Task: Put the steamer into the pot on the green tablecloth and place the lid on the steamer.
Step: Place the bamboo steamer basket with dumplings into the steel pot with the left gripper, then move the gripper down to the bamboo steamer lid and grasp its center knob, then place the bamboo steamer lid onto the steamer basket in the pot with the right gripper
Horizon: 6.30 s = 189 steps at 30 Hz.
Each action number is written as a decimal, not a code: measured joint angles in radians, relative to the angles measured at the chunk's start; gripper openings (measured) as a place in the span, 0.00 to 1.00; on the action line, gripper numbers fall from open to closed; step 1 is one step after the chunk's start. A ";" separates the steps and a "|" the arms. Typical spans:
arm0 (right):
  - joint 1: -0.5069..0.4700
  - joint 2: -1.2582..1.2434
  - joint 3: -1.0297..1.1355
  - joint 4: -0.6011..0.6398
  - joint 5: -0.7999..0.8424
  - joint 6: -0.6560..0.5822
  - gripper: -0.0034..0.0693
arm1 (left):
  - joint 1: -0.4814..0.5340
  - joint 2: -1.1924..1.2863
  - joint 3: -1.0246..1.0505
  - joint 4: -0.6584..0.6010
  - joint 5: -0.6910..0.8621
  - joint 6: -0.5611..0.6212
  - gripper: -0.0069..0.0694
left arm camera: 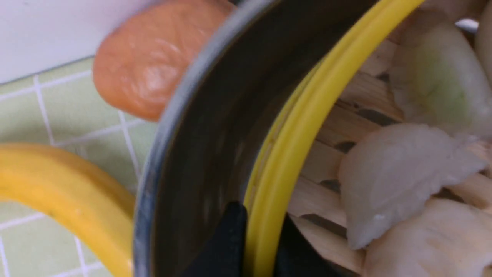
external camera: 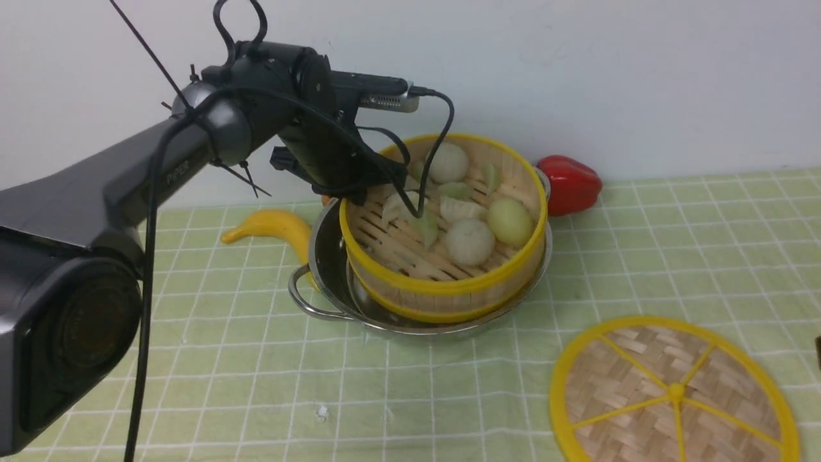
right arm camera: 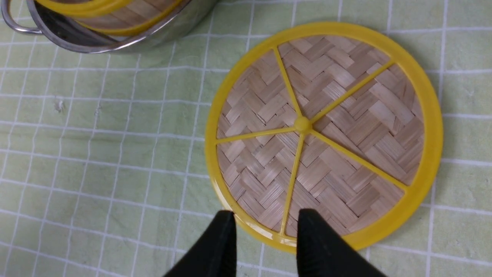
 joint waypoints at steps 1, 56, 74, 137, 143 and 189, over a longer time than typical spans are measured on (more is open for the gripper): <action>0.000 0.000 0.000 0.000 0.000 0.000 0.38 | 0.005 0.006 0.000 0.011 0.002 0.000 0.13; 0.023 0.001 0.000 0.238 -0.032 -0.094 0.38 | 0.010 0.057 -0.374 0.015 0.325 0.106 0.77; 0.519 0.125 -0.002 0.169 -0.129 -0.024 0.38 | -0.028 -0.430 -0.374 -0.080 0.328 0.172 0.06; 0.527 0.842 -0.170 -0.688 -0.262 0.561 0.25 | -0.028 -1.785 1.124 0.108 0.345 0.049 0.08; 0.527 0.841 -0.189 -0.724 -0.205 0.577 0.25 | -0.028 -1.785 1.124 0.108 0.345 0.049 0.08; 0.576 1.388 -1.427 -0.275 0.052 0.260 0.25 | -0.028 -1.785 1.124 0.113 0.345 0.060 0.09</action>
